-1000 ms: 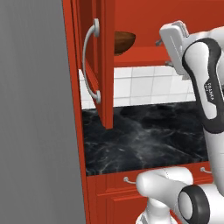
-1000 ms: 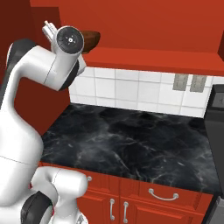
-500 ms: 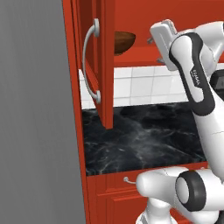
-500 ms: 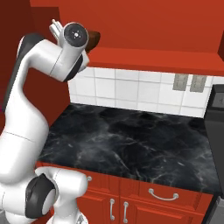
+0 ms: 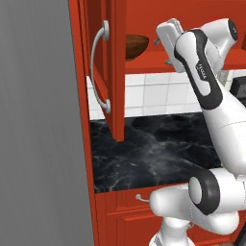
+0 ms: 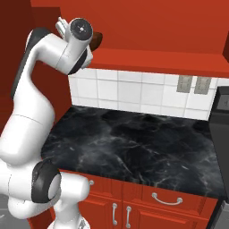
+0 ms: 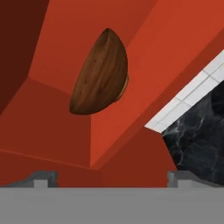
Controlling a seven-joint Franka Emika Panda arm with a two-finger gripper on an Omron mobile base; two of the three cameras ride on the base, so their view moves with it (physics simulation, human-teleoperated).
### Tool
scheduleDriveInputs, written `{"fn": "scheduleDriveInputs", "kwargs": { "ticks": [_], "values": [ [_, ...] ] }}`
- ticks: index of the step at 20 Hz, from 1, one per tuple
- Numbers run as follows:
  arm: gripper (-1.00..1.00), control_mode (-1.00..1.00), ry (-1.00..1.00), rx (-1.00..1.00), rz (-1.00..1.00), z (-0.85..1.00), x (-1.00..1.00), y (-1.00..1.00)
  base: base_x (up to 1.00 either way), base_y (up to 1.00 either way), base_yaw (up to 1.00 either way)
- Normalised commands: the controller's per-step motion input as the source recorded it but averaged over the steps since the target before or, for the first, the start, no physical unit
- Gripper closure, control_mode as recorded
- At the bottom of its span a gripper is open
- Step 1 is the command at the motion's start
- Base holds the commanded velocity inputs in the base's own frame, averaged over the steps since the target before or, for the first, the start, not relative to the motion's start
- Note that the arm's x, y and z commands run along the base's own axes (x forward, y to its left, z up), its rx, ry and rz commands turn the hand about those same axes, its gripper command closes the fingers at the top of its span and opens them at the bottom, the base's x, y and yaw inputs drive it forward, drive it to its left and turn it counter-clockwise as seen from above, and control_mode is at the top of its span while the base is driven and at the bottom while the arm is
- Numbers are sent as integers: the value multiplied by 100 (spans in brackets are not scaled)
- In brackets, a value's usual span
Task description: Pick up the bowls from the cabinet and place each bowl in front of a stool on the dining counter.
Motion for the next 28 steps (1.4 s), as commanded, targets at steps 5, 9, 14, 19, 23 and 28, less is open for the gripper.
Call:
{"fn": "scheduleDriveInputs", "kwargs": {
  "ticks": [5,9,14,19,23,28],
  "values": [
    [-100,-100,1,0,0,0,47,5,0,0,0],
    [-100,-100,1,0,0,0,42,7,0,0,0],
    [-100,-100,1,0,0,0,39,5,0,0,0],
    [-100,-100,1,0,0,0,38,3,0,0,0],
    [-100,-100,1,0,0,0,36,2,0,0,0],
    [-100,-100,3,0,0,-1,32,3,0,0,0]
  ]
}}
